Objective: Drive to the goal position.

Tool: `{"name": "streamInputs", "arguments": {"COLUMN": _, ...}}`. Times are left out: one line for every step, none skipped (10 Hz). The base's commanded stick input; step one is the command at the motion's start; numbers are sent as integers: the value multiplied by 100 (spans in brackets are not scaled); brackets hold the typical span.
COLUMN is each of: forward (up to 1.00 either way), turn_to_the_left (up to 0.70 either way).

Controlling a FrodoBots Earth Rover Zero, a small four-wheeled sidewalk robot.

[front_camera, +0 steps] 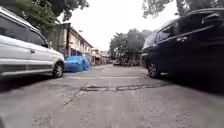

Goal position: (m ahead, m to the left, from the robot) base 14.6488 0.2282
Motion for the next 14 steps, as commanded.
{"name": "streamInputs", "arguments": {"forward": 100, "turn_to_the_left": 0}}
{"name": "streamInputs", "arguments": {"forward": 100, "turn_to_the_left": 0}}
{"name": "streamInputs", "arguments": {"forward": 100, "turn_to_the_left": 0}}
{"name": "streamInputs", "arguments": {"forward": 100, "turn_to_the_left": 0}}
{"name": "streamInputs", "arguments": {"forward": 100, "turn_to_the_left": 0}}
{"name": "streamInputs", "arguments": {"forward": 100, "turn_to_the_left": 0}}
{"name": "streamInputs", "arguments": {"forward": 100, "turn_to_the_left": 0}}
{"name": "streamInputs", "arguments": {"forward": 100, "turn_to_the_left": 0}}
{"name": "streamInputs", "arguments": {"forward": 100, "turn_to_the_left": 0}}
{"name": "streamInputs", "arguments": {"forward": 100, "turn_to_the_left": 0}}
{"name": "streamInputs", "arguments": {"forward": 100, "turn_to_the_left": 0}}
{"name": "streamInputs", "arguments": {"forward": 100, "turn_to_the_left": 0}}
{"name": "streamInputs", "arguments": {"forward": 100, "turn_to_the_left": 0}}
{"name": "streamInputs", "arguments": {"forward": 100, "turn_to_the_left": 0}}
